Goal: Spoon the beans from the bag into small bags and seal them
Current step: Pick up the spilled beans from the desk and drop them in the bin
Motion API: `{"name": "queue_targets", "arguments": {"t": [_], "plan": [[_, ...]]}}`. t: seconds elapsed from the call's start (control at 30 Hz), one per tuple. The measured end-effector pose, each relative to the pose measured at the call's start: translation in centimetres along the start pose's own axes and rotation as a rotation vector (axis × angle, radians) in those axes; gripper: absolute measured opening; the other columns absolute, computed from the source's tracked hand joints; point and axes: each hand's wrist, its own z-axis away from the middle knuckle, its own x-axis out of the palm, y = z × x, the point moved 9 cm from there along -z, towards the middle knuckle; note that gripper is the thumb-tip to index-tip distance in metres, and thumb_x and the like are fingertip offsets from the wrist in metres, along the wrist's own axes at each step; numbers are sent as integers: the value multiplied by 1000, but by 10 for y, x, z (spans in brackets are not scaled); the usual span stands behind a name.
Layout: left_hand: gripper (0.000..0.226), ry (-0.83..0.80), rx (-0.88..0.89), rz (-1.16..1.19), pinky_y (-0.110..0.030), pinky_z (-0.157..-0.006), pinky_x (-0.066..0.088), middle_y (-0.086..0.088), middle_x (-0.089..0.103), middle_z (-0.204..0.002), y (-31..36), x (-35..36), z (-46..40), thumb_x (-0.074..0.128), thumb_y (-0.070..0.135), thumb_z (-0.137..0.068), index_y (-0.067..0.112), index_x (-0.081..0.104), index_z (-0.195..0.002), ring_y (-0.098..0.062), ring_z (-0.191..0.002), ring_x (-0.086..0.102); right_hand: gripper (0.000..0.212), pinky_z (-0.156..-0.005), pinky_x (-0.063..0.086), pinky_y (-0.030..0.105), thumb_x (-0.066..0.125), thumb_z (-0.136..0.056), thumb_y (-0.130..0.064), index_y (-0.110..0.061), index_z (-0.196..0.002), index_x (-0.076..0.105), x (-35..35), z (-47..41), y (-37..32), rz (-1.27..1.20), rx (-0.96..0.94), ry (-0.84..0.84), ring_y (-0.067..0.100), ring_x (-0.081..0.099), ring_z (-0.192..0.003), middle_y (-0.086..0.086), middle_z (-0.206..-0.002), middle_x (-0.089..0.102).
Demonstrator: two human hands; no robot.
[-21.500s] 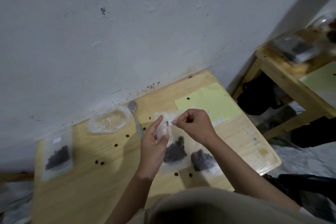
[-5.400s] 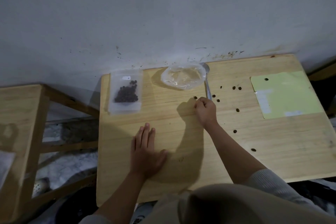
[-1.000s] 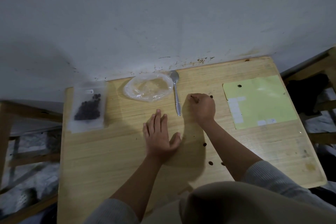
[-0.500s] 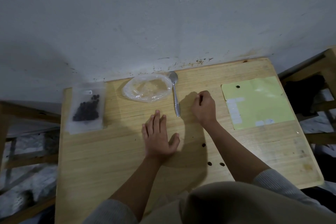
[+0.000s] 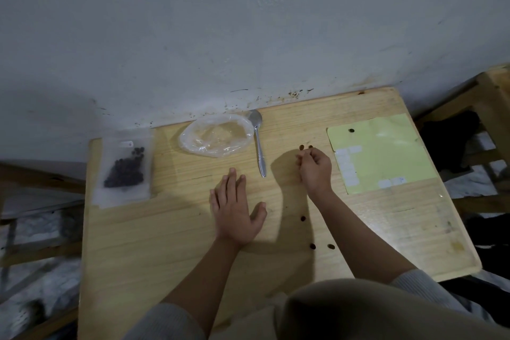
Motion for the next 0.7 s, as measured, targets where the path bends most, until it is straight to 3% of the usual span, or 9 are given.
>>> {"name": "queue_targets", "arguments": {"t": [0.1, 0.23, 0.33, 0.43, 0.5, 0.53, 0.63, 0.7], "plan": [[79, 4, -3, -3, -55, -111, 19, -8, 26, -155, 0, 0, 1, 44, 59, -78, 11, 39, -141, -28, -140, 22, 32, -48, 31, 23, 49, -87, -8, -12, -57, 55, -6, -4, 1, -45, 38, 17, 11, 39, -48, -6, -49, 49], [79, -5, -2, -3, -55, -111, 17, -7, 23, -156, 0, 0, 0, 43, 59, -79, 11, 37, -142, -28, -141, 20, 49, -51, 35, 25, 56, -92, -28, 7, -58, 50, -10, -11, -16, 203, -154, 55, 15, 41, -50, 9, -54, 48], [80, -22, -4, -13, -52, -113, 13, -6, 20, -157, 0, 1, 0, 41, 60, -79, 12, 35, -143, -27, -143, 18, 45, -46, 31, 11, 64, -88, -30, -6, -52, 53, -13, -12, -31, 399, -332, 87, 8, 37, -44, -2, -46, 45], [81, -24, -8, -9, -53, -112, 13, -6, 20, -157, -1, 1, 0, 41, 60, -79, 12, 35, -143, -27, -142, 18, 24, -61, 36, 4, 71, -83, -27, -3, -82, 74, -14, -11, -39, 490, -419, 92, 12, 60, -65, 6, -71, 69], [81, -25, -9, -7, -54, -112, 15, -6, 21, -157, -1, 1, -1, 43, 59, -78, 12, 35, -143, -27, -142, 19, 26, -73, 43, 16, 70, -84, -24, -3, -99, 72, -12, -15, -37, 537, -390, 74, 21, 66, -87, 11, -95, 73], [80, -24, -10, -6, -54, -112, 16, -7, 21, -157, -1, 1, 0, 44, 59, -78, 12, 36, -143, -27, -142, 19, 25, -74, 45, 21, 67, -86, -22, -5, -103, 71, -9, -17, -35, 582, -374, 60, 23, 66, -90, 12, -98, 72], [80, -16, -11, 3, -54, -111, 17, -7, 23, -156, -1, 0, -1, 45, 58, -77, 12, 37, -142, -27, -142, 20, 20, -67, 51, 33, 57, -90, -17, -7, -99, 72, -1, -18, -36, 735, -383, 25, 29, 64, -82, 15, -89, 69], [80, -11, -7, 7, -53, -112, 15, -7, 23, -156, 0, -1, 0, 45, 57, -76, 11, 38, -141, -27, -142, 20, 21, -63, 49, 35, 53, -92, -15, -5, -95, 71, 4, -19, -37, 786, -410, 2, 31, 62, -79, 16, -86, 67]]}}
